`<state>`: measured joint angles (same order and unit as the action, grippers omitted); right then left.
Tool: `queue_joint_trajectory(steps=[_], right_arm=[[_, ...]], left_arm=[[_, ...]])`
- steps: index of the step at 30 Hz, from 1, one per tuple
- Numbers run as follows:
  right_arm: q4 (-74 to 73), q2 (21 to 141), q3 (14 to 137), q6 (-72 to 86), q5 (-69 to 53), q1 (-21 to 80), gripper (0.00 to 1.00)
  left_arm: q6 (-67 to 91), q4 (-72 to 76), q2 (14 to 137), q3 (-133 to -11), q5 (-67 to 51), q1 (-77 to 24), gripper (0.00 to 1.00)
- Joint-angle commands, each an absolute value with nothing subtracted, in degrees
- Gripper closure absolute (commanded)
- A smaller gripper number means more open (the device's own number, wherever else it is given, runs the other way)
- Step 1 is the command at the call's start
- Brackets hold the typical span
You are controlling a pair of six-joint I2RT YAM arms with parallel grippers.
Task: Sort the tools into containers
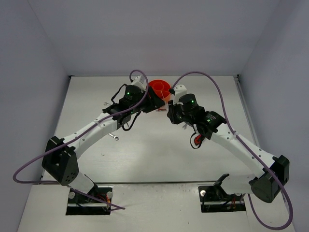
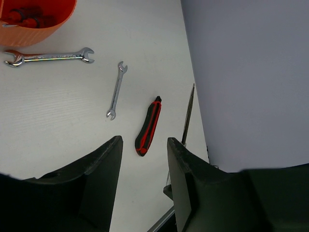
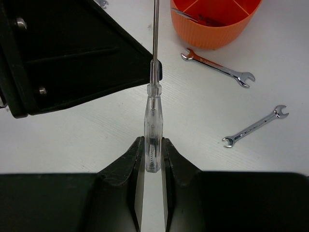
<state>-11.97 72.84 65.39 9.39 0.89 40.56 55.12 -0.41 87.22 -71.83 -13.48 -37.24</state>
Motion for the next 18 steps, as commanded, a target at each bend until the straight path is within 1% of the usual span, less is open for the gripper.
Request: queue_joint_trajectory(steps=[1,3,6,18], right_arm=[[-8.39,70.67,64.86,10.51,0.76,40.03,1.00],[-8.44,70.49,64.69,11.06,1.91,39.64,1.00],[-8.44,70.19,64.60,11.46,2.04,38.90,1.00],[-8.44,70.51,65.03,11.39,-0.64,37.88,1.00]], left_arm=[[56.33,6.98,83.29,-72.94,-12.38,-38.23,0.60],[55.82,6.69,82.02,-72.00,-11.10,-38.23,0.55],[54.90,4.99,81.37,-71.63,-9.51,-38.23,0.53],[55.67,5.74,84.67,-74.33,-13.47,-39.27,0.54]])
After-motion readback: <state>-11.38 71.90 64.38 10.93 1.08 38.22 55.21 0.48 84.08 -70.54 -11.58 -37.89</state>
